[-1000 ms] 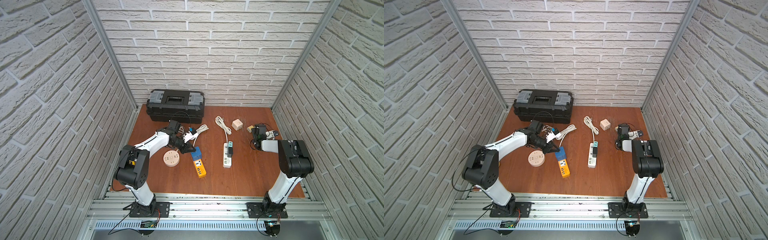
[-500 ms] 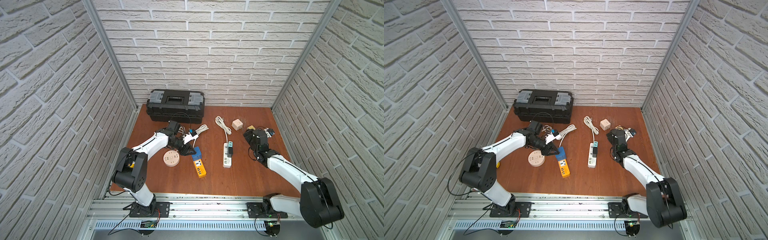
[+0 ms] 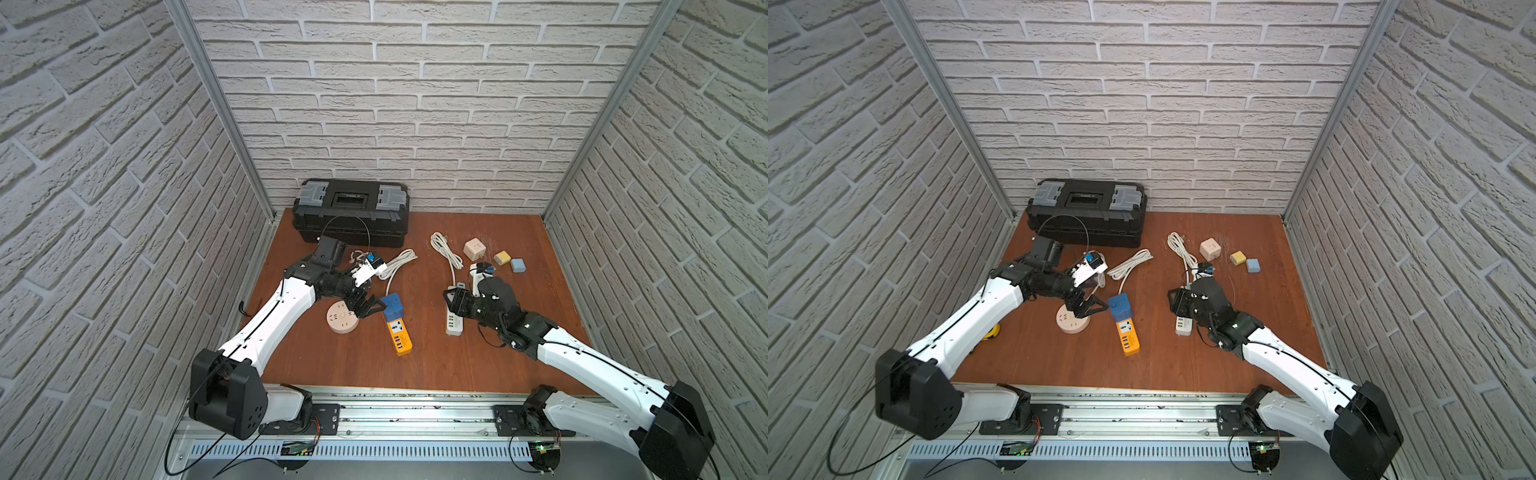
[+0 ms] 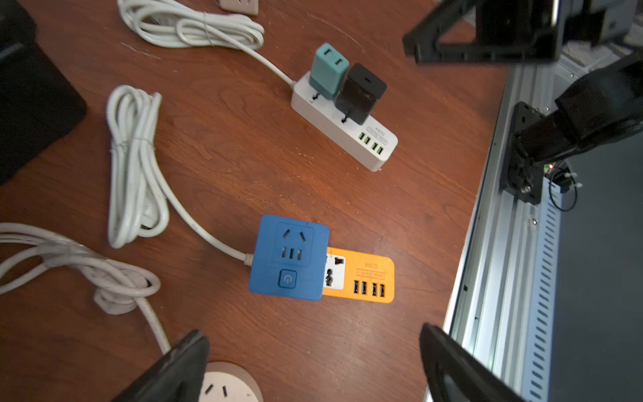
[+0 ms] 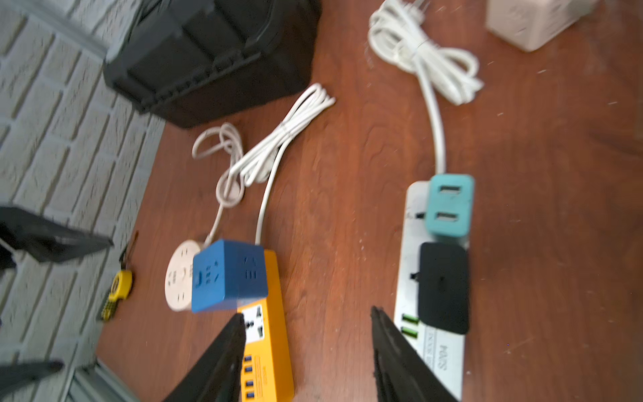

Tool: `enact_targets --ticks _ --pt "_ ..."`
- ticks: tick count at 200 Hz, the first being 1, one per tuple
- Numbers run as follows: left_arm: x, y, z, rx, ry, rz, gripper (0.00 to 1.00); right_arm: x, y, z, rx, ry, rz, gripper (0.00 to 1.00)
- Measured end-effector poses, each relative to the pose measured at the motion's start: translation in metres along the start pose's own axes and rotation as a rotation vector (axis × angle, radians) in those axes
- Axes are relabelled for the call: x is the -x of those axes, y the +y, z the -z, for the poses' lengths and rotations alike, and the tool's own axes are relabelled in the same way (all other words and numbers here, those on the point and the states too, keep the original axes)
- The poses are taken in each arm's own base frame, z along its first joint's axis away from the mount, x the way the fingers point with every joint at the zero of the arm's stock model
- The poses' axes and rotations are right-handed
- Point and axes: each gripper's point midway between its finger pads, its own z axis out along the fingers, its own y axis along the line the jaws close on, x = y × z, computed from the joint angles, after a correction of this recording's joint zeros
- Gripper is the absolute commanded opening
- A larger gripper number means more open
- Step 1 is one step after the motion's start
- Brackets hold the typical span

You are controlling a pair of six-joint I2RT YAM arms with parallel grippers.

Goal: Pull the plug off the socket
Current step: Place the plug at the center of the board, then remove the plug from the socket.

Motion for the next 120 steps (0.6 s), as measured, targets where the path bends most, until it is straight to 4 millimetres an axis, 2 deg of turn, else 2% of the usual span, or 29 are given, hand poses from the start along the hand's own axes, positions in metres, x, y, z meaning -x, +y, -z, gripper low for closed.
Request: enact_targets --ticks 21,38,67,94,120 --pt "-0.006 0.01 0.012 0.023 -0.017 0.044 0.98 -0.032 0.024 -0.014 0.041 0.11 0.082 0.18" --pt "-0.015 0.014 0.016 0.013 -0.003 0.087 0.89 -0.053 0.04 -0.027 0.058 0.184 0.142 0.04" --pt "-0.03 0.019 0.013 0.026 0.049 0.106 0.81 -0.082 0.057 -0.044 0.08 0.255 0.189 0.03" --pt "-0.047 0.02 0.005 0.056 0.104 0.102 0.82 -0.097 0.062 -0.055 0.099 0.278 0.175 0.03" --pt "-0.053 0.01 -0.008 0.044 0.159 0.057 0.85 -0.112 0.061 -0.067 0.116 0.295 0.136 0.03"
